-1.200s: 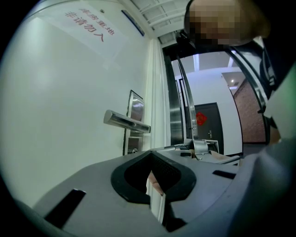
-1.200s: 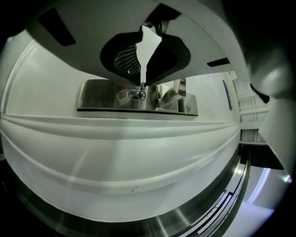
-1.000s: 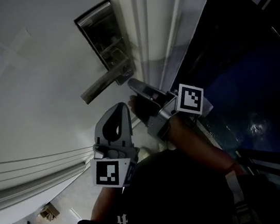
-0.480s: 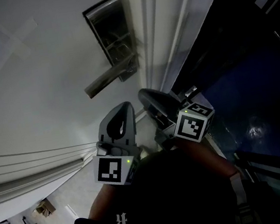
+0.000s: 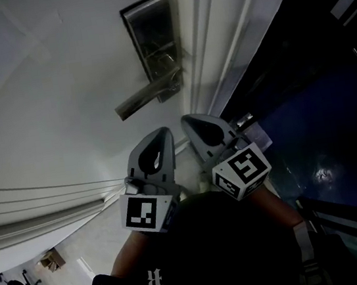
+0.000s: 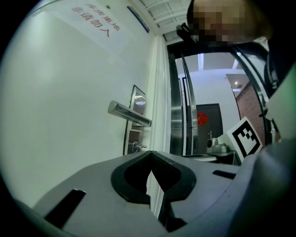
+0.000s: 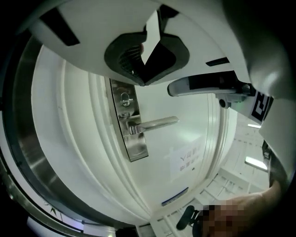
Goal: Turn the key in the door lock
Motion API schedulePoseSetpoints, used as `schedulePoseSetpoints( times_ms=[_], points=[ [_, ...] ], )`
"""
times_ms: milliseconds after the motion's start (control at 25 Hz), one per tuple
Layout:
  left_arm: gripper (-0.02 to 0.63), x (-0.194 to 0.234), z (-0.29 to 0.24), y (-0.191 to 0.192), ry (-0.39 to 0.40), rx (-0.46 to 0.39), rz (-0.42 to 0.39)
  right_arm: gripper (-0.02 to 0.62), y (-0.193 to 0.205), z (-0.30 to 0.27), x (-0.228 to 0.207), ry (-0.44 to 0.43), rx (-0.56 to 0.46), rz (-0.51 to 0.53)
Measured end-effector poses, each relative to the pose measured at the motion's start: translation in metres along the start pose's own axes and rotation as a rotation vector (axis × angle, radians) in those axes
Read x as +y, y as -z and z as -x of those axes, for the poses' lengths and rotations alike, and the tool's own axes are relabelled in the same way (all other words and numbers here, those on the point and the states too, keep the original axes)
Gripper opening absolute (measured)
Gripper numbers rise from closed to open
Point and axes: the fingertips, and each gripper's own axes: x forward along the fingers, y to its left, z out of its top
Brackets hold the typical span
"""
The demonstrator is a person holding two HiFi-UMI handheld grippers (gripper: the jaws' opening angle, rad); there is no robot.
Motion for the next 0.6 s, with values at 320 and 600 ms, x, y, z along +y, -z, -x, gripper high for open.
schedulePoseSetpoints(
  times_ms=[320, 600],
  points=[
    [0.006, -0.0011, -0.0001, -0.0019, 0.002, -0.009, -0.003, 0.015, -0.0032, 0.001, 0.0003, 0.011, -0.003, 0.067],
    [0.006, 0.0009, 0.0014, -0.002, -0.003, -0.01, -0.001, 0.015, -0.0033, -0.0022, 0.002, 0.005, 0.001, 0.07]
  ],
)
